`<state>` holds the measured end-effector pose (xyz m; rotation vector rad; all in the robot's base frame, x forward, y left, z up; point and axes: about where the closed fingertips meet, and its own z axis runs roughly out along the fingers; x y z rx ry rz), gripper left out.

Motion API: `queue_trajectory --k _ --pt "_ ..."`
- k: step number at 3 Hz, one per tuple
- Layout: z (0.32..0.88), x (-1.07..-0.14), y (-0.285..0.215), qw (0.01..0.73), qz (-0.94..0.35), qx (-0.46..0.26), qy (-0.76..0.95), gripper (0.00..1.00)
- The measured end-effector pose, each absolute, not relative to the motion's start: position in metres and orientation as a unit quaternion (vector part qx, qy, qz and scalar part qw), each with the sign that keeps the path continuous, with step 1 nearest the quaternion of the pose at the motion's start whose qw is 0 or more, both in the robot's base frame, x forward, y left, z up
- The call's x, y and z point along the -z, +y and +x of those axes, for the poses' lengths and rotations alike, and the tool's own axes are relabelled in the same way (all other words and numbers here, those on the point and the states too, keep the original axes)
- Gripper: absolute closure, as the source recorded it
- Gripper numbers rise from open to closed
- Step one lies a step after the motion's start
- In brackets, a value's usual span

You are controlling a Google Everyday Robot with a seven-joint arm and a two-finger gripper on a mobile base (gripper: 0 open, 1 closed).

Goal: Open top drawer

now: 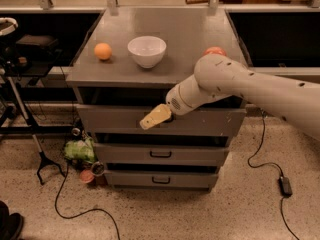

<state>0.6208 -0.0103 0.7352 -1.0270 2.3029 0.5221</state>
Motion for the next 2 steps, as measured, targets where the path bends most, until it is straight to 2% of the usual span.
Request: queue_trajectory --k 2 --pt "0.63 -0.714 0.008 0.221 -0.41 -0.221 0.857 0.0"
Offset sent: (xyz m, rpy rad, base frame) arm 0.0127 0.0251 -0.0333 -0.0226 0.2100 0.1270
